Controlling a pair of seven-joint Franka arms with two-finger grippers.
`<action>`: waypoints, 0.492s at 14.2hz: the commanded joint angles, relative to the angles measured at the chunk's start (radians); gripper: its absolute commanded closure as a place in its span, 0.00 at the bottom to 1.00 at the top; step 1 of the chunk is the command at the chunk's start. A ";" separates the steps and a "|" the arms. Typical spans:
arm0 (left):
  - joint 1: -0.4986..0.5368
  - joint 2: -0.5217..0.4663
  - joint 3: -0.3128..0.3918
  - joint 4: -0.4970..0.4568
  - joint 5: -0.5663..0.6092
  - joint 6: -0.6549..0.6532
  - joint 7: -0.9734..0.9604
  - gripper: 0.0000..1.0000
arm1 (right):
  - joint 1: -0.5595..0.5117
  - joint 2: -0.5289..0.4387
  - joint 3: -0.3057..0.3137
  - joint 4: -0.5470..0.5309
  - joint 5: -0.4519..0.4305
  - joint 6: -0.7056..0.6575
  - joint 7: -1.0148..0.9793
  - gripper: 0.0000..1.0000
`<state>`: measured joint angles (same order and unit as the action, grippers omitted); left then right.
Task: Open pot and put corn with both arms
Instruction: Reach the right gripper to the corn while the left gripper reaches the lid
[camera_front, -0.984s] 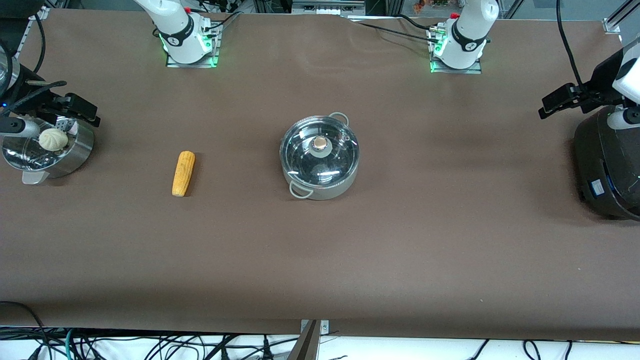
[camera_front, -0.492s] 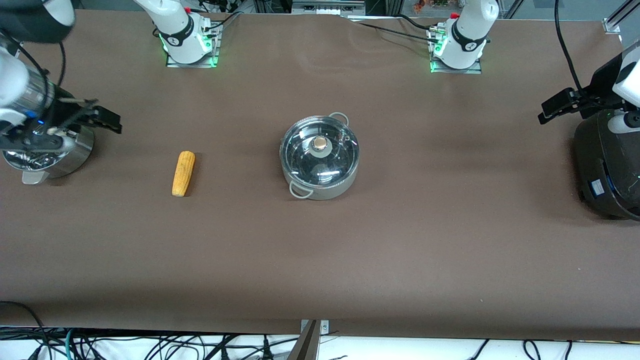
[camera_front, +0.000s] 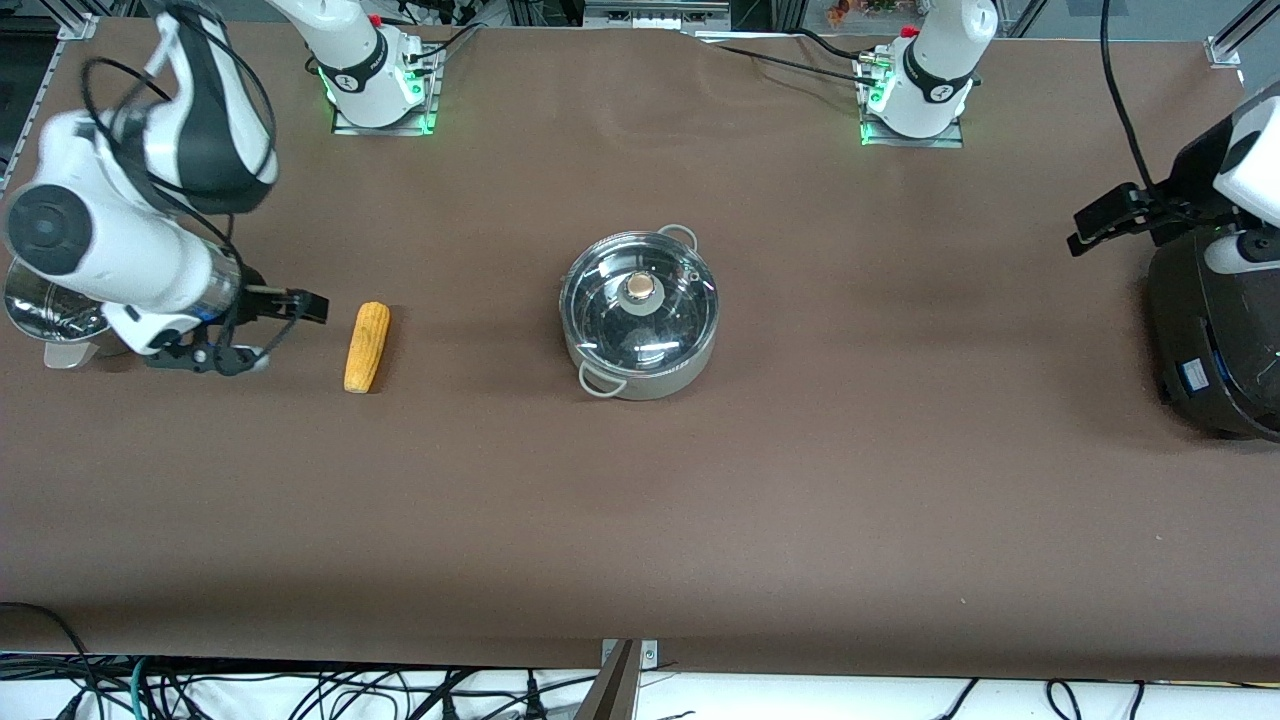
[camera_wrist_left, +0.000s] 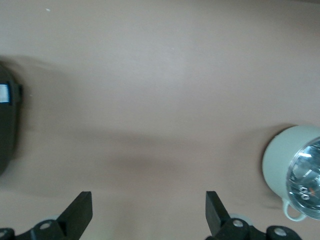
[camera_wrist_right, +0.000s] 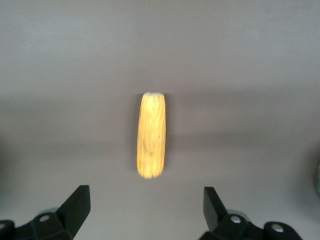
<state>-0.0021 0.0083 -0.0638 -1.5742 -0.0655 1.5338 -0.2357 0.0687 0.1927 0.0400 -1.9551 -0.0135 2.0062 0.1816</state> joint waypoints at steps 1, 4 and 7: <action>-0.022 0.071 -0.132 0.011 -0.016 0.040 -0.231 0.00 | 0.034 -0.003 0.001 -0.172 -0.032 0.213 0.138 0.00; -0.091 0.146 -0.212 0.020 -0.026 0.170 -0.411 0.00 | 0.054 0.094 0.001 -0.232 -0.091 0.382 0.196 0.00; -0.205 0.264 -0.238 0.031 -0.079 0.302 -0.566 0.00 | 0.072 0.161 -0.002 -0.235 -0.155 0.427 0.226 0.00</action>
<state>-0.1469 0.1903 -0.3000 -1.5756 -0.1178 1.7662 -0.7158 0.1324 0.3230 0.0408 -2.1893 -0.1100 2.4041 0.3730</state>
